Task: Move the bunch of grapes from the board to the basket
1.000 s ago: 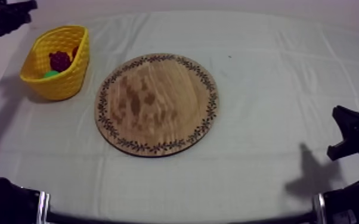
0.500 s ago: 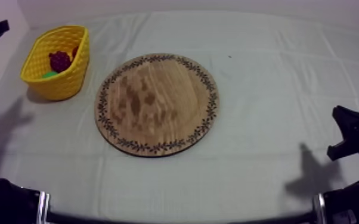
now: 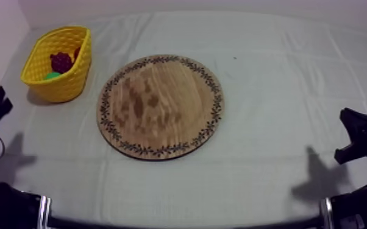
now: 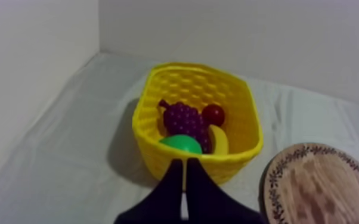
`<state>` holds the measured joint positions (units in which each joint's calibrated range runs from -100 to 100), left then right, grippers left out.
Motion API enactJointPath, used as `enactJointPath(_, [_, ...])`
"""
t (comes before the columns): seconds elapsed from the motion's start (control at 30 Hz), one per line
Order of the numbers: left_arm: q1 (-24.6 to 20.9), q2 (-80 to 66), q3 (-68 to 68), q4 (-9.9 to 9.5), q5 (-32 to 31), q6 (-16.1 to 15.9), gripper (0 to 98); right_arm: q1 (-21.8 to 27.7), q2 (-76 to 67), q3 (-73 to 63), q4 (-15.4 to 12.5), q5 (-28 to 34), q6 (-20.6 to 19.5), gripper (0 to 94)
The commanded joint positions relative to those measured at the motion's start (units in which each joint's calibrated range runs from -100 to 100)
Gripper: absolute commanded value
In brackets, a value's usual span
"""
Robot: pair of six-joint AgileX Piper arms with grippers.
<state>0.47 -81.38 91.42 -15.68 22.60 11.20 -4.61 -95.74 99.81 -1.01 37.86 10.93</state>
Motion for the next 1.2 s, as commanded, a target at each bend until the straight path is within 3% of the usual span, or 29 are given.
enactJointPath(0.0, [-0.18, -6.18, 4.74, 1.05, 0.58, -1.29, 0.0, 0.02, -0.01, -0.03, 0.01, -0.04, 0.01, 0.4])
enactJointPath(0.23, [-0.36, -12.74, 7.32, 8.12, 5.98, -9.07, 0.0, 0.02, -0.01, -0.03, 0.01, -0.04, 0.03, 0.4])
enactJointPath(0.4, [-0.51, -16.5, 7.93, 10.97, 8.87, -11.78, 0.0, 0.02, -0.01, -0.03, 0.01, -0.04, 0.04, 0.4])
enactJointPath(1.17, [-2.36, -18.36, 8.47, 11.84, 9.81, -13.96, 0.0, 0.02, -0.01, -0.03, 0.01, -0.04, -0.01, 0.4])
